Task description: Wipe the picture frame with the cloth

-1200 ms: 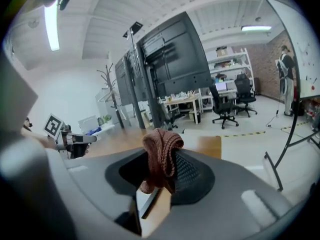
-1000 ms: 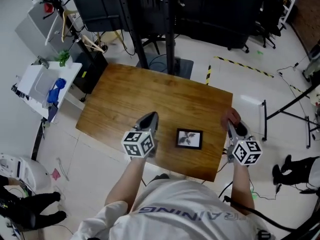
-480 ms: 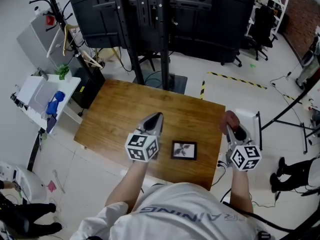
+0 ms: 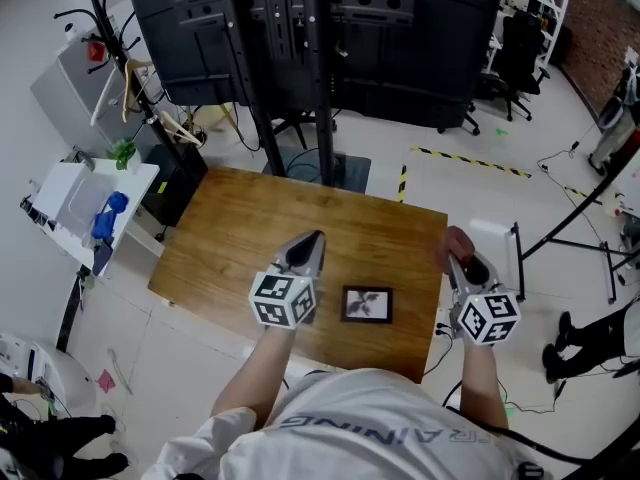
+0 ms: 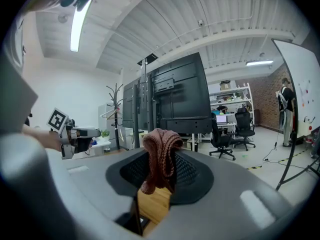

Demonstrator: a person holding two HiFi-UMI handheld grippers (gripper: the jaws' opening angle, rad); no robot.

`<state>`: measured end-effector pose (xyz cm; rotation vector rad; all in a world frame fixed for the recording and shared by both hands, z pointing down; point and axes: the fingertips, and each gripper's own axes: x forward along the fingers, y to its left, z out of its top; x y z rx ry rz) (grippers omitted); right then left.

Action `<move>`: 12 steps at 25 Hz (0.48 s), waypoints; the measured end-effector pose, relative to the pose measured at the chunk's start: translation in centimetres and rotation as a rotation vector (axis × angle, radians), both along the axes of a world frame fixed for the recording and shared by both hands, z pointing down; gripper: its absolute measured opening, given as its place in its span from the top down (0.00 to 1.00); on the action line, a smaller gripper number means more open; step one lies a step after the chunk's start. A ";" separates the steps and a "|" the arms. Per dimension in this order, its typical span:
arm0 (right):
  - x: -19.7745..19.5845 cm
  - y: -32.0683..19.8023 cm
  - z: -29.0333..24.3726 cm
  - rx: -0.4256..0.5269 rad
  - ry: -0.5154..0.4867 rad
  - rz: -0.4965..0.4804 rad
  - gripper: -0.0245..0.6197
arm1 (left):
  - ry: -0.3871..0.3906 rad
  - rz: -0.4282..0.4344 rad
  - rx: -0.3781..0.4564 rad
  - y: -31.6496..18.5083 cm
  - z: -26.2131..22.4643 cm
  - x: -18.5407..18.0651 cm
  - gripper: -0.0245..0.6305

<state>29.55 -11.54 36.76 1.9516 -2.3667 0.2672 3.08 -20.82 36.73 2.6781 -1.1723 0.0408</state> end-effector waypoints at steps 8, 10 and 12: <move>0.6 0.5 0.2 -0.007 0.002 0.016 0.79 | 0.018 0.007 -0.015 0.2 0.2 0.4 0.96; 0.6 0.5 0.2 -0.009 0.008 0.017 0.79 | 0.024 0.010 -0.014 0.3 0.0 0.5 0.96; 0.6 0.6 0.3 -0.009 0.009 0.019 0.79 | 0.026 0.012 -0.011 0.5 -0.2 0.6 0.96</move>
